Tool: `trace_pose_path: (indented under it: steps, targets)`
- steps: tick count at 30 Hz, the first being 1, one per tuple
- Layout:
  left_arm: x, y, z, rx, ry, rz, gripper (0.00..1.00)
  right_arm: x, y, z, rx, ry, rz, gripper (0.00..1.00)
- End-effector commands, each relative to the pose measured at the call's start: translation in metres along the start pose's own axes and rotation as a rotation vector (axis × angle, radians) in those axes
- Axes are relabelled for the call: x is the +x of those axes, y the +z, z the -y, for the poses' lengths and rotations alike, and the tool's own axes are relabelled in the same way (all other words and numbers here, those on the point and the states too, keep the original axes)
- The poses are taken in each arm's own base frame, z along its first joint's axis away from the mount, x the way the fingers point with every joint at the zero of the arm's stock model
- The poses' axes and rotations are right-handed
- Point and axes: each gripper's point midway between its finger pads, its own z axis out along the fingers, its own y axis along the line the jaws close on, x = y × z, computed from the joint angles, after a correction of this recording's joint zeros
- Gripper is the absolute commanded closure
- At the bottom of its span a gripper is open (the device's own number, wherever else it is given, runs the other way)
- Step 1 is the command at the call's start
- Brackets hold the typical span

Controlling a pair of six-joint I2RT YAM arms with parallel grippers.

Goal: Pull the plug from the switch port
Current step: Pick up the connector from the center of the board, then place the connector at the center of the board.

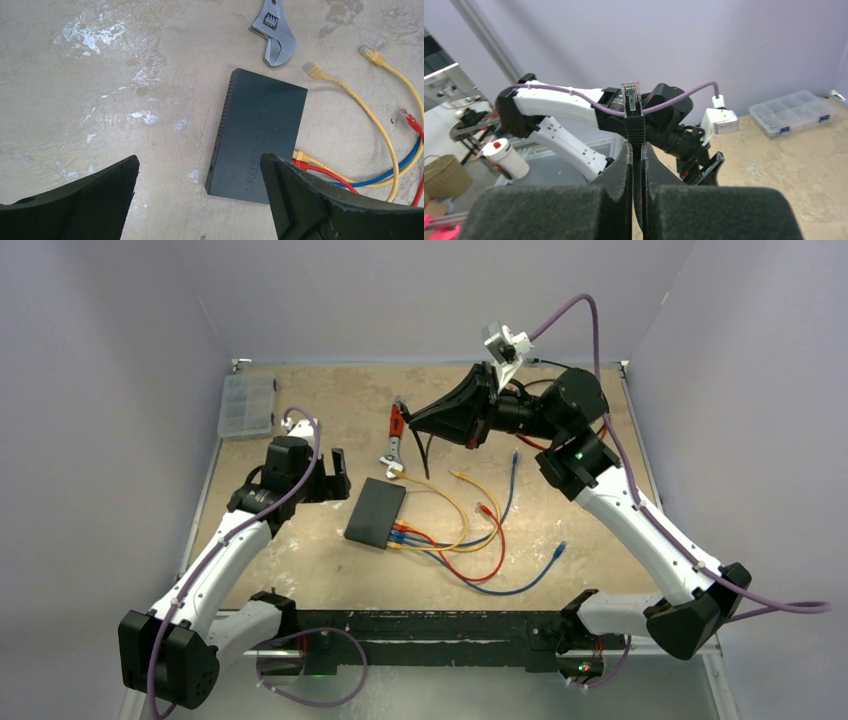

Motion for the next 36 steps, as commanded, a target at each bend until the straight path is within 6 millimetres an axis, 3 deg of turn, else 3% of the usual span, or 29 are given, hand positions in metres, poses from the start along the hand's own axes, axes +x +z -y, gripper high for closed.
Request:
trace_pose_path:
  steps: [1,8,12,17,21,26,31,36]
  targets:
    - [-0.007,-0.002,0.003,0.021,0.011,0.021,0.08,-0.025,-0.006,0.006,0.105,-0.085,0.048,1.0]
    - [-0.007,-0.002,0.005,0.026,0.012,0.017,0.08,-0.009,-0.022,0.063,0.339,-0.078,0.023,1.0]
    - [-0.006,-0.001,0.004,0.026,0.014,0.014,0.08,0.003,-0.043,0.097,0.445,-0.052,0.0,1.0]
    - [-0.006,-0.001,0.005,0.028,0.011,0.016,0.08,0.007,-0.096,0.148,0.702,-0.018,-0.019,1.0]
    - [-0.007,-0.002,0.005,0.028,0.01,0.021,0.08,-0.007,-0.142,0.172,0.861,-0.043,-0.002,1.0]
    - [-0.006,-0.001,0.005,0.031,0.011,0.015,0.08,-0.016,-0.185,0.196,1.052,-0.067,0.013,1.0]
    - [-0.006,-0.001,0.006,0.035,0.012,0.014,0.08,-0.017,-0.217,0.222,1.239,-0.076,0.015,1.0]
    - [-0.006,-0.001,0.006,0.036,0.012,0.013,0.08,-0.018,-0.234,0.243,1.333,-0.087,0.006,1.0]
